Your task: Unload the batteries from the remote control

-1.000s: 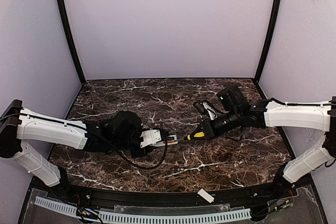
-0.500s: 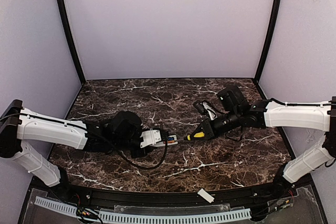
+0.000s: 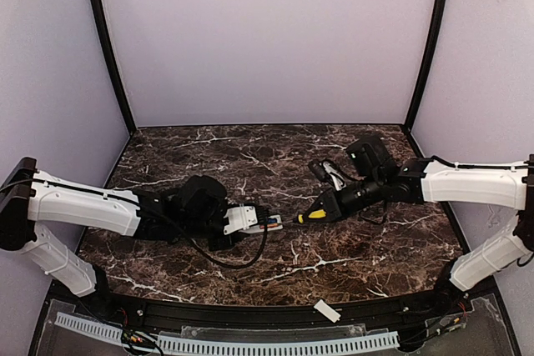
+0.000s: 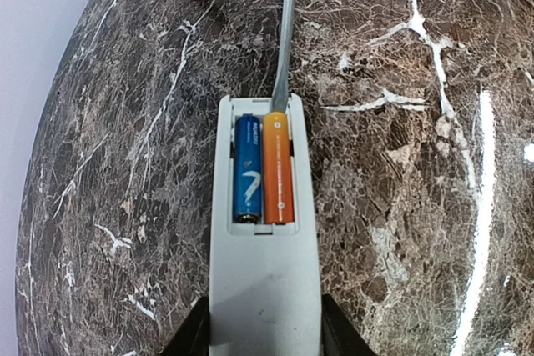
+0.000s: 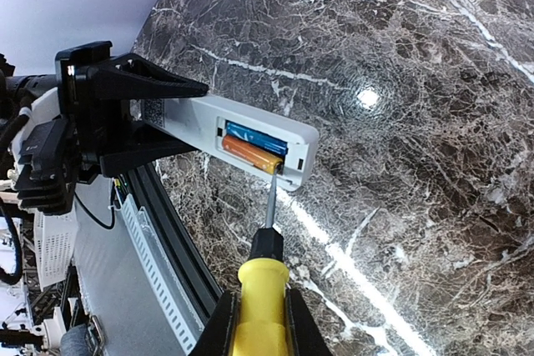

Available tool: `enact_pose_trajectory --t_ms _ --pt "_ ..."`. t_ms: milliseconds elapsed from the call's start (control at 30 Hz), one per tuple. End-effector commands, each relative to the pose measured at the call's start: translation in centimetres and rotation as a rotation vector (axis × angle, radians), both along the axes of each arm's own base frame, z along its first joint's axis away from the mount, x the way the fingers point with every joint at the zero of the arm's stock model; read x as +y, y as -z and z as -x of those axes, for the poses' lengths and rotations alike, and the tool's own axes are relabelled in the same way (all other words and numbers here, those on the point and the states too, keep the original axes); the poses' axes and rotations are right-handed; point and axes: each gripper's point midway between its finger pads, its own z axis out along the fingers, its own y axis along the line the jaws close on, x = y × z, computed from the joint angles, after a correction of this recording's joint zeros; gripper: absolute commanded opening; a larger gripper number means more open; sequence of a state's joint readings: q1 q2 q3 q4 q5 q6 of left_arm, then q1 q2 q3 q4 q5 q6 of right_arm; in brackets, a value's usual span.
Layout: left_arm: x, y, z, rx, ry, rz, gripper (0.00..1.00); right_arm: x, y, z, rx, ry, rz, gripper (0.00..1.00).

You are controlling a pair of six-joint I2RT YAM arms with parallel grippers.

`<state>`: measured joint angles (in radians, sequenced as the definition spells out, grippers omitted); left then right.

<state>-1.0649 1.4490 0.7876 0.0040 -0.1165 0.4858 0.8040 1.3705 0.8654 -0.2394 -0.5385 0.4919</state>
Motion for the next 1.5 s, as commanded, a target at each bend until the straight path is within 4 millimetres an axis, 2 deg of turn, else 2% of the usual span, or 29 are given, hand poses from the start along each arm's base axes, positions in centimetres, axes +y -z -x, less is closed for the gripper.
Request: enact_pose_trajectory --t_ms 0,200,500,967,1067,1300,1467 --pt "-4.2 -4.5 -0.9 -0.062 0.044 0.180 0.00 4.0 -12.1 5.7 -0.144 -0.381 -0.452 0.00" --pt "-4.2 -4.4 -1.0 -0.060 0.042 0.175 0.00 4.0 -12.9 5.8 -0.161 -0.380 -0.459 0.00" --pt "-4.2 -4.3 -1.0 -0.059 0.040 0.173 0.00 4.3 -12.2 6.1 -0.141 -0.386 -0.471 0.00" --pt "-4.3 -4.4 -1.1 -0.060 0.037 0.173 0.00 4.1 -10.8 4.9 -0.171 -0.314 -0.381 0.00" --pt "-4.2 -4.4 -1.0 -0.061 0.037 0.173 0.00 3.8 -9.9 4.4 -0.166 -0.280 -0.328 0.00" --pt "-3.8 -5.1 -0.8 -0.076 0.035 0.207 0.00 2.4 -6.4 1.0 -0.175 -0.098 -0.115 0.00" --pt "-3.6 -5.6 -0.7 -0.084 0.032 0.225 0.00 1.9 -5.0 0.2 -0.161 -0.054 -0.039 0.00"
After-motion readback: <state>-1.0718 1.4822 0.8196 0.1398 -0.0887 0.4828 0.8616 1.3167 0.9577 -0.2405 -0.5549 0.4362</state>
